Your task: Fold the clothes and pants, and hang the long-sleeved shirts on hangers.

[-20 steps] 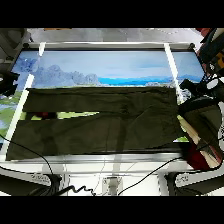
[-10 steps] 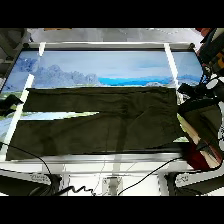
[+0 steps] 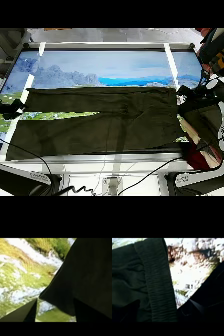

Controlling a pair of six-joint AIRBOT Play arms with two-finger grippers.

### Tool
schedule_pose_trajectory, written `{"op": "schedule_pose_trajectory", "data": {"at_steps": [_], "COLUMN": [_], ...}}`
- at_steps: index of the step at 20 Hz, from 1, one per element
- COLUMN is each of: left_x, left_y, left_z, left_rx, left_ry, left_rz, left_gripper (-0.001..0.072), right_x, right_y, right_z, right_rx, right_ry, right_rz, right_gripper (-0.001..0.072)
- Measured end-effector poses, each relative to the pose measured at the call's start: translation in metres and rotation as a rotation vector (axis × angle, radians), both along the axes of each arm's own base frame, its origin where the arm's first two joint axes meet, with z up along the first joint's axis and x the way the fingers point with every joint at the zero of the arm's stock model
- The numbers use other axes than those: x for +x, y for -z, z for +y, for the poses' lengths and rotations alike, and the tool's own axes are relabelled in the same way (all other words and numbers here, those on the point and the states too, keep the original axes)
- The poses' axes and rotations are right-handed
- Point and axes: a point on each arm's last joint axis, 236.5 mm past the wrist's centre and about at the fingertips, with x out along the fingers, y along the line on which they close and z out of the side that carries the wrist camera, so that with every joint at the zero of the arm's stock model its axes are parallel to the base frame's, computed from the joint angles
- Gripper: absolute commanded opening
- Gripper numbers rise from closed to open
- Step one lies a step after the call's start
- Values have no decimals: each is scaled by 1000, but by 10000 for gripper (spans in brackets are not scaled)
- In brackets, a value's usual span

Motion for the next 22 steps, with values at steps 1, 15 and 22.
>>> {"op": "schedule_pose_trajectory", "data": {"at_steps": [1,15,22], "left_x": [5,55,-4], "left_y": [1,-153,-131], "left_z": [0,-34,-24], "left_rx": [-3,-4,140], "left_ry": [-10,94,235], "left_rz": [-16,-397,-124], "left_gripper": [293,21,24], "right_x": [0,-27,-44], "right_y": [0,18,23], "right_z": [0,2,6], "right_rx": [5,6,18], "right_ry": [6,-17,-39], "right_rz": [2,132,205], "right_gripper": [689,687,664]}}
